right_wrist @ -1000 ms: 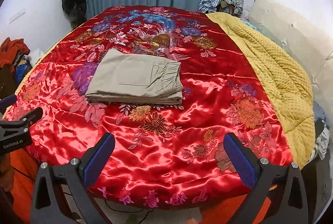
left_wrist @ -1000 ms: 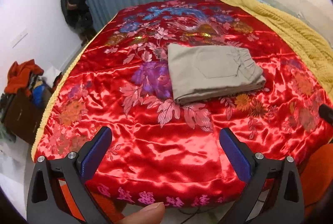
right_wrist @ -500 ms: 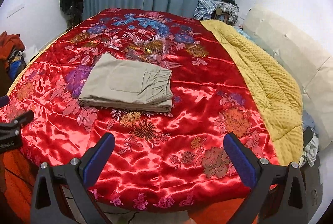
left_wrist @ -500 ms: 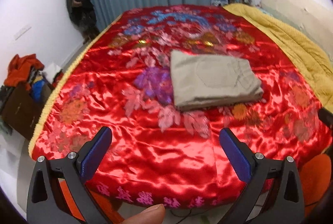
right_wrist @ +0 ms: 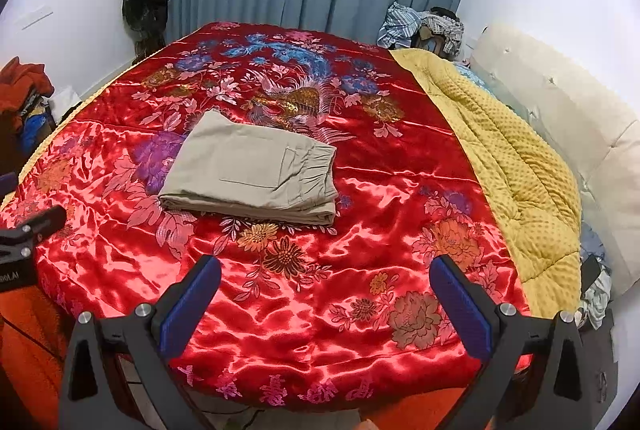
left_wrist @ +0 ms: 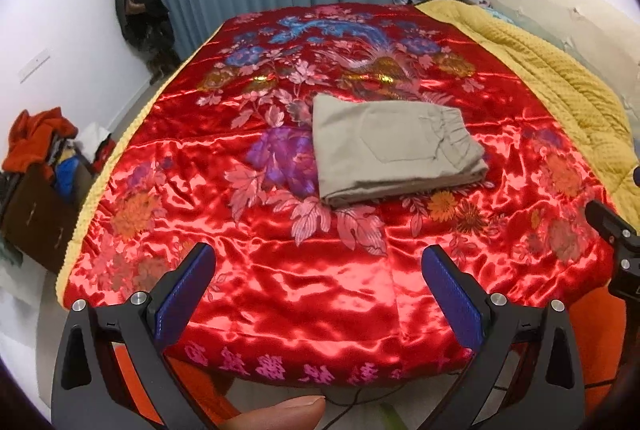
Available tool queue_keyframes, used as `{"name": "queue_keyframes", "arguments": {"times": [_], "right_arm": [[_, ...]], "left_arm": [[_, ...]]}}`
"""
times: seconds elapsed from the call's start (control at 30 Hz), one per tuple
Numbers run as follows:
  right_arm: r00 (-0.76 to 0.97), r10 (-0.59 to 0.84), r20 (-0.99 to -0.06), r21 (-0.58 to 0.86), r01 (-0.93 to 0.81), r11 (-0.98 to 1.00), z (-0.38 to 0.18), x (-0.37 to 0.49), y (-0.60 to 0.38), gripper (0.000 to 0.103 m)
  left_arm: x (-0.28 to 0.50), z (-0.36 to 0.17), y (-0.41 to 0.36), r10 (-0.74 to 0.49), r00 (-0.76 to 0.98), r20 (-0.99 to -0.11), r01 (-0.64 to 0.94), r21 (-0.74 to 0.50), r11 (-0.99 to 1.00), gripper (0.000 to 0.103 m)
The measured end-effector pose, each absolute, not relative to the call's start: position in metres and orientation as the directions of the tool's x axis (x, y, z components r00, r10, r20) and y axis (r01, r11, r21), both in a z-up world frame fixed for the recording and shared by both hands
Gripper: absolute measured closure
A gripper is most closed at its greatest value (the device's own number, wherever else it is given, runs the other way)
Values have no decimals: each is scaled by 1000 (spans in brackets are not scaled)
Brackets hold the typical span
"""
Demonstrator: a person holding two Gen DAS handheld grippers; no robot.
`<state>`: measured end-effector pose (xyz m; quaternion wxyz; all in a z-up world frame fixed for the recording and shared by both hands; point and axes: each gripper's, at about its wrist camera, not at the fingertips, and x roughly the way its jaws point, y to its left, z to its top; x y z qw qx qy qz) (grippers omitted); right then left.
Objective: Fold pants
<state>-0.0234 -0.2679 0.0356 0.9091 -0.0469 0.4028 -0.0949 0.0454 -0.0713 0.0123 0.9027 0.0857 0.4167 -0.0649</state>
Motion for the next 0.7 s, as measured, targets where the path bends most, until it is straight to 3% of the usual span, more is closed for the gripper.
{"name": "queue_keyframes", "arguments": {"times": [0.7], "right_arm": [[642, -230, -732, -168, 157, 973, 32, -19, -272, 0]], "left_arm": [[43, 12, -83, -7, 635, -772, 171, 132, 976, 0]]}}
